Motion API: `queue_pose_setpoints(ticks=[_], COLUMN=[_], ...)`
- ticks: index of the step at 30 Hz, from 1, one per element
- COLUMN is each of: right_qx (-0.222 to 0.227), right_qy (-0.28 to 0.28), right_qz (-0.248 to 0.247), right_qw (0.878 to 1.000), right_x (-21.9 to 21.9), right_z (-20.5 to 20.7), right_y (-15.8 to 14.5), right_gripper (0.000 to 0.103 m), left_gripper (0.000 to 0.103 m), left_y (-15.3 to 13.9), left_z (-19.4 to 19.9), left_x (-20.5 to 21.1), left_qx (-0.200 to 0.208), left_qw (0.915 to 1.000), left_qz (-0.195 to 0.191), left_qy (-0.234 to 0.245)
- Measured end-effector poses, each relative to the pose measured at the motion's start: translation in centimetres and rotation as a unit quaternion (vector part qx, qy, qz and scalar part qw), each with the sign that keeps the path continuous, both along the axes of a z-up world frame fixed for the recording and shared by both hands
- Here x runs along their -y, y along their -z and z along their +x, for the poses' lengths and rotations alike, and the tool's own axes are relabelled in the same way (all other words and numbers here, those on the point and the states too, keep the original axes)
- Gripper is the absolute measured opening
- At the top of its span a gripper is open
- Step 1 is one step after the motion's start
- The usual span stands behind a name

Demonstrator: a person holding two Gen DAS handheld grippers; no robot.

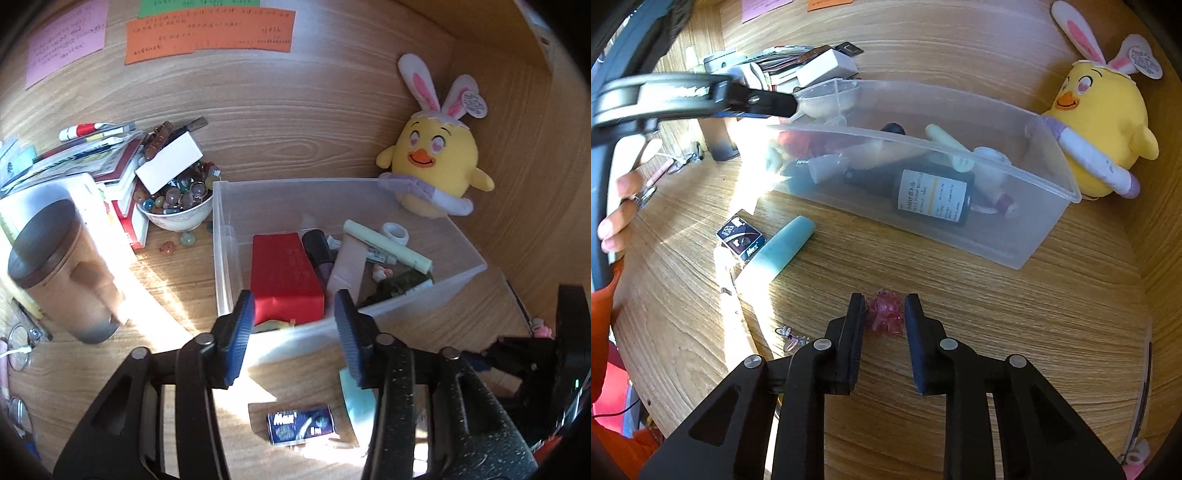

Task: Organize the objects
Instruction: 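Drop the green-labelled box into the clear box while the right gripper grasps the pink clip, then grasp the blue Max staple box with the left gripper while the right gripper holds the pink clip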

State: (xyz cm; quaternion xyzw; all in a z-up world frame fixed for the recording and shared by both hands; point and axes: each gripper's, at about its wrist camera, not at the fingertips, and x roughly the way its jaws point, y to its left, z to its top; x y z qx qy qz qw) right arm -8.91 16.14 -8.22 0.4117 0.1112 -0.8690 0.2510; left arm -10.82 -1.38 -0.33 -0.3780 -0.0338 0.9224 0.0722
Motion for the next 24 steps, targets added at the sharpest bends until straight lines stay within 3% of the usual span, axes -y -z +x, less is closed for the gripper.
queue_pose_setpoints(ticks=[9, 24], right_qx=[-0.029, -0.059], right_qy=[0.031, 0.061], right_qz=[-0.026, -0.053], right_qw=[0.999, 0.995], right_x=[-1.8, -4.3], right_z=[0.1, 0.7], right_y=[-2.4, -4.3], right_gripper=[0.020, 0.020], left_gripper=[0.061, 0.061], left_y=[0.1, 6.6], left_z=[4.3, 4.0], left_x=[1.0, 0.3], left_qx=[-0.003, 0.106], left_qw=[0.9998, 0.9937], left_qz=[0.016, 0.036], left_qy=[-0.011, -0.005])
